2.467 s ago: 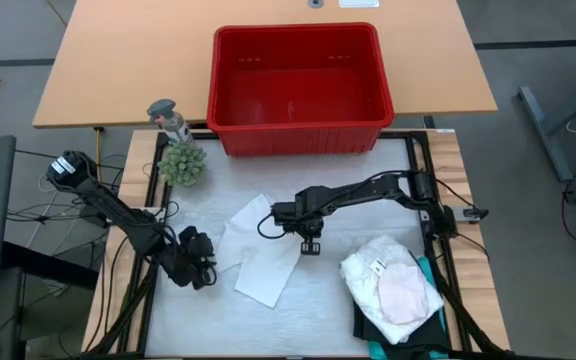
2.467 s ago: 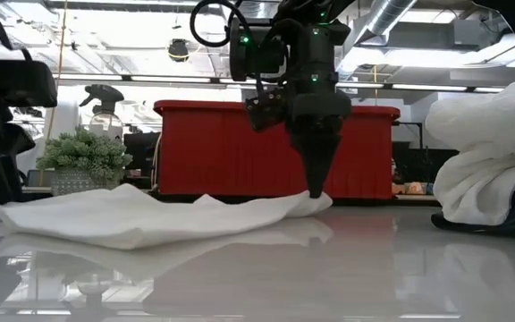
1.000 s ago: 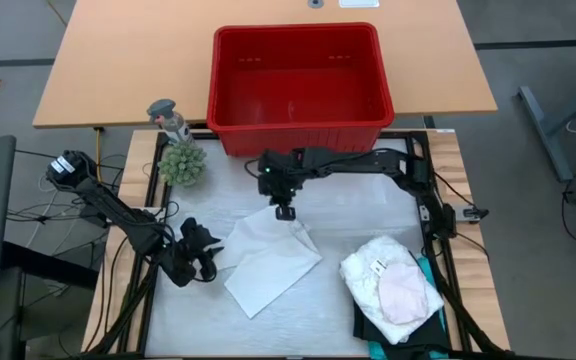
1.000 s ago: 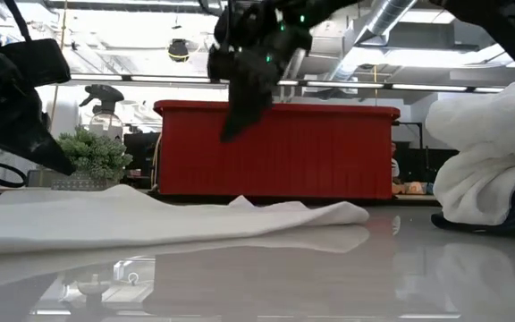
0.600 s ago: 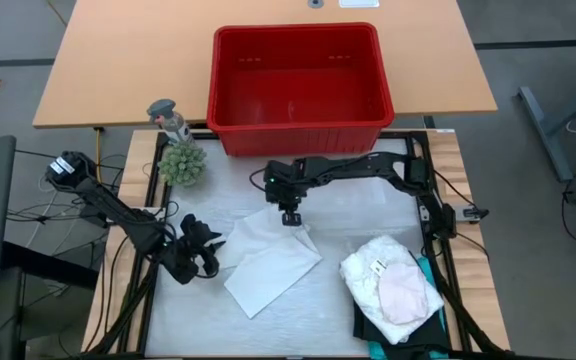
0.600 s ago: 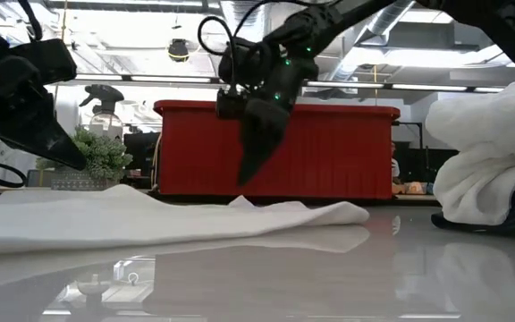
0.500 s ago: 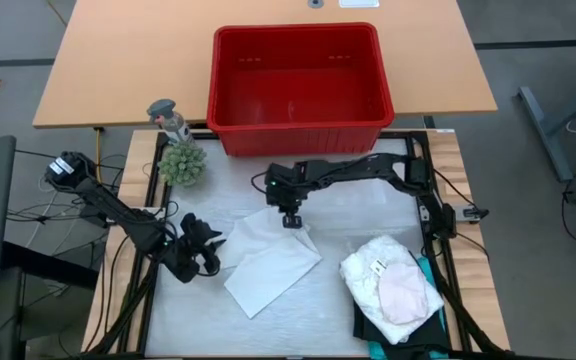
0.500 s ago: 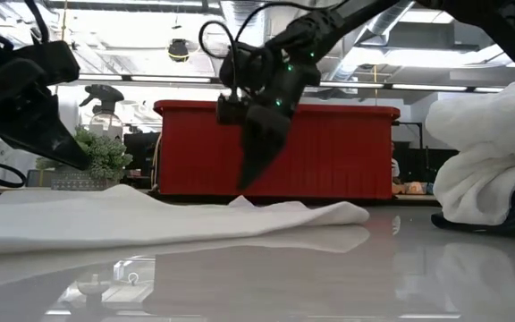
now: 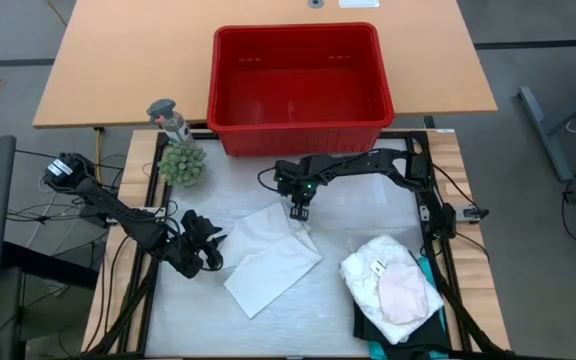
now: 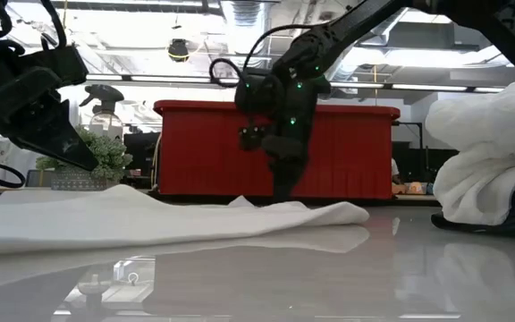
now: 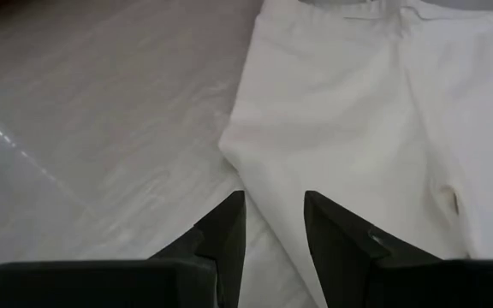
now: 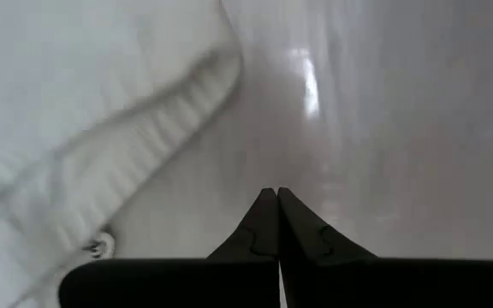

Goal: Fold Laundry from Bin
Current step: Fold the white boxers

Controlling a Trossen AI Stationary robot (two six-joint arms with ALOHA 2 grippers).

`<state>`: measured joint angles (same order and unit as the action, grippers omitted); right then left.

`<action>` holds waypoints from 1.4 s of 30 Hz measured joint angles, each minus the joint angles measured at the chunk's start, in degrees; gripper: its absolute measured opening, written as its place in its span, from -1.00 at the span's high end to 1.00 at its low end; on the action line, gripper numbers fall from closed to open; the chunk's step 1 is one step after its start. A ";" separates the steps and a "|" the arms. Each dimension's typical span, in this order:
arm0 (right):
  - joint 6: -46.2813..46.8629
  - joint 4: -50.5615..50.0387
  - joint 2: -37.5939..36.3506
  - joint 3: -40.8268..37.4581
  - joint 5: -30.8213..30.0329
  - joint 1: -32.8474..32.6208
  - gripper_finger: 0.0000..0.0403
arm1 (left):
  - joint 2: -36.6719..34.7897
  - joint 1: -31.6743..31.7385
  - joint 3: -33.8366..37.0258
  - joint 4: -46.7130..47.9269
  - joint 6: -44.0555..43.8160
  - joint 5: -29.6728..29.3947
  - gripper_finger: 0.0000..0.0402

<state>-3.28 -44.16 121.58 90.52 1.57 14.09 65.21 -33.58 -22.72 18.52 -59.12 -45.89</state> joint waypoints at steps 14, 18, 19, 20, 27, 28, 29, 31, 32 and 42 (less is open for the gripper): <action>-3.22 10.93 -0.16 2.91 4.57 -3.55 0.90 | 0.00 0.11 0.00 0.09 0.14 -0.55 0.46; -3.64 12.22 2.43 3.04 4.56 -3.46 0.90 | 0.00 0.11 0.00 0.06 1.03 -0.65 0.46; -3.64 11.56 3.24 2.91 4.54 -3.35 0.90 | 0.00 0.11 0.01 0.05 1.04 -0.64 0.46; -3.62 11.48 3.90 3.00 4.59 -3.16 0.90 | 0.00 0.11 0.02 0.06 1.04 -0.66 0.46; 2.24 6.36 4.68 3.23 -0.16 -1.41 0.90 | -0.02 0.11 0.04 0.02 1.03 -0.66 0.46; 3.11 5.53 4.35 3.22 -1.48 -0.99 0.90 | -0.02 0.11 0.04 0.02 1.02 -0.66 0.46; 3.75 4.64 4.08 3.16 -2.81 -0.55 0.90 | -0.02 0.11 0.04 0.02 1.02 -0.66 0.46; 4.74 2.91 3.56 3.07 -4.82 0.63 0.90 | -0.02 0.11 0.04 0.02 1.02 -0.67 0.46; 4.85 2.25 3.30 3.05 -5.19 1.12 0.90 | -0.02 0.11 0.04 0.03 1.01 -0.81 0.46; 3.33 -1.14 0.01 3.33 -0.87 3.01 0.85 | 0.00 0.11 0.09 -3.67 2.95 -1.19 0.46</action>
<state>0.05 -45.31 121.58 93.85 0.70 17.10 65.21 -33.47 -22.63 14.86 -56.17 -47.08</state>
